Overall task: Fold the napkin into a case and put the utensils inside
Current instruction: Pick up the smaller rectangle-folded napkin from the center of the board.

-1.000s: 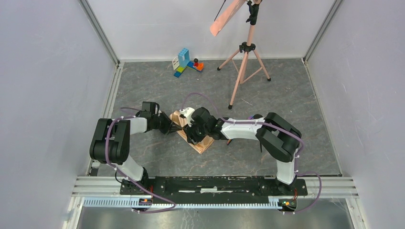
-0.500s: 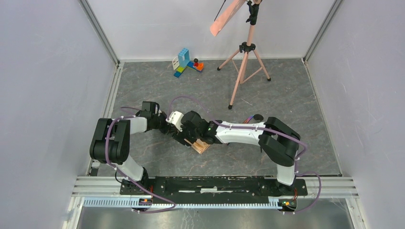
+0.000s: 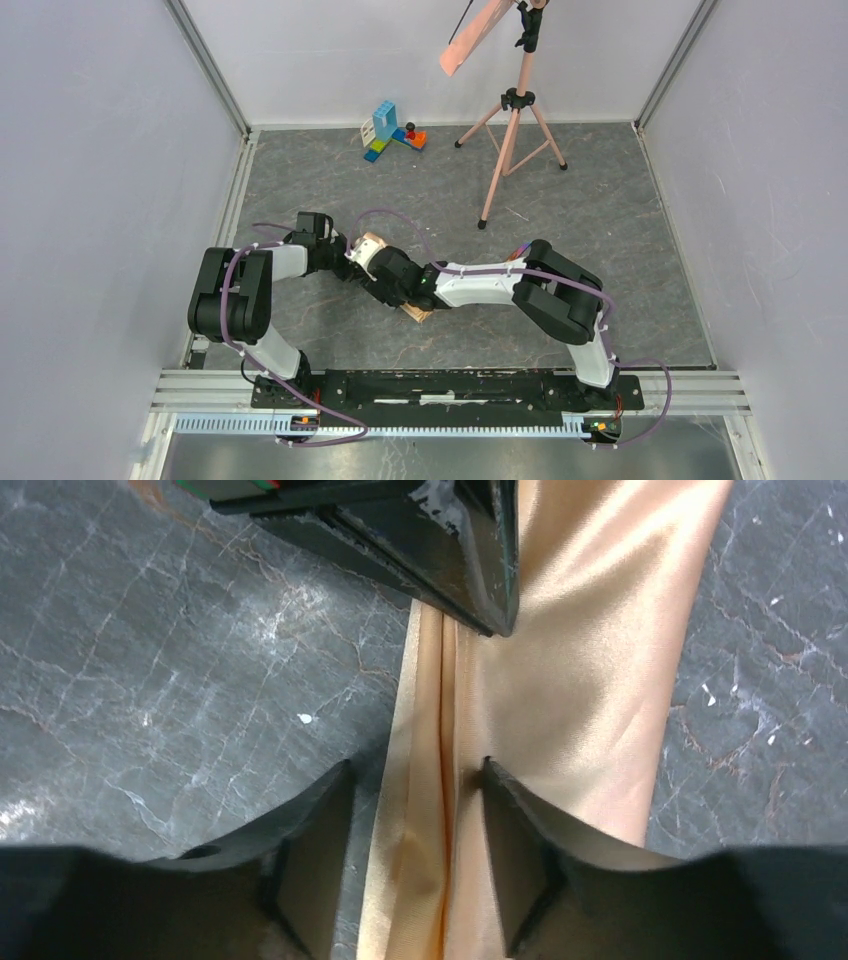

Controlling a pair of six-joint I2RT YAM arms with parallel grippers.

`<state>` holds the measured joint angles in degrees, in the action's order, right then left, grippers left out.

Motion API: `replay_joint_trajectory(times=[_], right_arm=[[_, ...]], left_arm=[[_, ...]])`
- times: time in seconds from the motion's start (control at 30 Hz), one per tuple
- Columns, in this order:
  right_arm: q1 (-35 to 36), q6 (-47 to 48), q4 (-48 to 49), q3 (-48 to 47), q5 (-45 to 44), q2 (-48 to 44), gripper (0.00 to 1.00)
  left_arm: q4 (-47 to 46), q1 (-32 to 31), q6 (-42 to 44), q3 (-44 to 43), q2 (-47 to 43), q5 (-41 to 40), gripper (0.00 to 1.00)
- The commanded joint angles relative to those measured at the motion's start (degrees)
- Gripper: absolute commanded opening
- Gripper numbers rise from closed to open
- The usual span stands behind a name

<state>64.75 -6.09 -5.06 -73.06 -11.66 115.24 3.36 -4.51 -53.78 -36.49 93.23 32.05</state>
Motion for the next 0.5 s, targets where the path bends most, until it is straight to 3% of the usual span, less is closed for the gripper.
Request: replay_joint_trajectory(times=[0.0,0.2,0.47], right_arm=[[0.4,-3.1,4.1,2.5,-8.8,0.6,0.48],[0.6,-1.8,8.9,5.5,-10.6,-0.1,0.02],[0.6,-5.8,5.9,2.1,-3.8,-3.2,0.0]], left_arm=[[5.1,0.7,5.5,0.1,0.7,-6.4,0.02],[9.3,0.7,8.0,-2.0,-4.7,-6.7,0.11],[25.9,2.0,15.2,-12.0,-18.8,-15.3,0.38]])
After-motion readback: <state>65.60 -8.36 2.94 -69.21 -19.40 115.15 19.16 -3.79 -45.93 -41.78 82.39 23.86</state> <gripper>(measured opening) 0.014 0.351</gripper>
